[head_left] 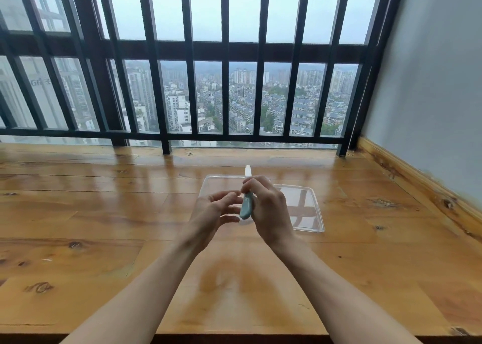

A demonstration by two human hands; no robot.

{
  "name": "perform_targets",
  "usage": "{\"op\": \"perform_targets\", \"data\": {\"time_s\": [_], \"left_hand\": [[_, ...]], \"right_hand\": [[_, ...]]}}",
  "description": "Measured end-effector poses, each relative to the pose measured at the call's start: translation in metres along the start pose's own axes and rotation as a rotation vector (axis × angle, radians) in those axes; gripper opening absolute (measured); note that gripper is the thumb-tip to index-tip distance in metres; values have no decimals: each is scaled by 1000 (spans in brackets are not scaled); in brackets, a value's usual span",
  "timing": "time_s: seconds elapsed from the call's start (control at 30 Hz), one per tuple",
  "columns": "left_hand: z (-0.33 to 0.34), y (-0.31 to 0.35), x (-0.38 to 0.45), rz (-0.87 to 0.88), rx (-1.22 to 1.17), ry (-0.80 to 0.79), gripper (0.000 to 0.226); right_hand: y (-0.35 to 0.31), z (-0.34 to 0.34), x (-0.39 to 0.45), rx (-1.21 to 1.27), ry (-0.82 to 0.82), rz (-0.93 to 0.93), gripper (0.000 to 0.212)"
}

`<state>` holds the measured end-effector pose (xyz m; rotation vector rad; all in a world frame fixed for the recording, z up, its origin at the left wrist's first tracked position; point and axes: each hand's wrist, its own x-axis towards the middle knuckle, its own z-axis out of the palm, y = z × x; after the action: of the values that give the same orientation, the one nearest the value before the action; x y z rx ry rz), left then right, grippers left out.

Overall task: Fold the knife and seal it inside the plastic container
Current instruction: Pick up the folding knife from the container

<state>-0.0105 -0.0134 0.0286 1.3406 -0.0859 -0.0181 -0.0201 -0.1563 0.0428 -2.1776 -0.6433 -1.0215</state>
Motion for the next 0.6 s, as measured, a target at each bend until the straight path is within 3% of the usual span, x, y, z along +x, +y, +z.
{"op": "perform_targets", "data": {"time_s": [0.3,0.6], "left_hand": [[13,-2,8,-62,-181,35,27],[24,0,11,-30,-435,71,20]], "right_hand": [[-8,7,5,613,165,537,19],[-11,7,8,1193,316,924,26]]}}
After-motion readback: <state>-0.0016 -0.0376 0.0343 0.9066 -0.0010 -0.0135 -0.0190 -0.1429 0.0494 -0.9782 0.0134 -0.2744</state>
